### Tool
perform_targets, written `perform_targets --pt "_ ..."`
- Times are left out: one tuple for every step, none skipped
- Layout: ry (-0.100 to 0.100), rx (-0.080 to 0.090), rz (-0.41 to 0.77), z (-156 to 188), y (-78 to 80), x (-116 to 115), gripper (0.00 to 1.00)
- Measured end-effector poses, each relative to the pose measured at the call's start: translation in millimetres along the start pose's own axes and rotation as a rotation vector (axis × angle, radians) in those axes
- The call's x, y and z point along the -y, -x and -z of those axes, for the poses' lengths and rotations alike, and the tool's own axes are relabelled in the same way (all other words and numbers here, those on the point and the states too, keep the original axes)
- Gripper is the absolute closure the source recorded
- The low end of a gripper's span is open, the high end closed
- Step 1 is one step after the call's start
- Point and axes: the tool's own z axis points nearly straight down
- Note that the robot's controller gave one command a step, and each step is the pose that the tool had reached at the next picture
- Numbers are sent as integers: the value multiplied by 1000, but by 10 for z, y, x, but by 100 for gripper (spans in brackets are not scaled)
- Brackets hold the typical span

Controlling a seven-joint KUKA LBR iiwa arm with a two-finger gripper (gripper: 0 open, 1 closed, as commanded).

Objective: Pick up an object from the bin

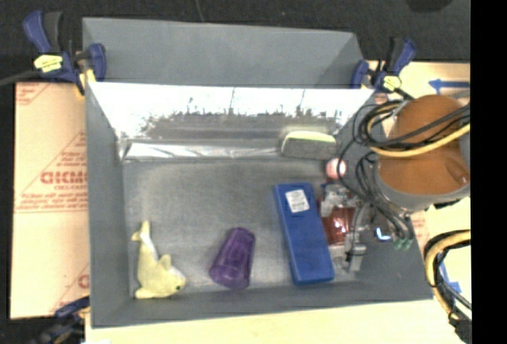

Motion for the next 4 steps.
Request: perform_targets --pt "-1 8 3 42 18 -3 0" --pt "-4 8 80 -24 197 -250 0" --pt "-1 9 219 -277 308 -691 0" --pt "-5 14 390 -519 217 -806 0"
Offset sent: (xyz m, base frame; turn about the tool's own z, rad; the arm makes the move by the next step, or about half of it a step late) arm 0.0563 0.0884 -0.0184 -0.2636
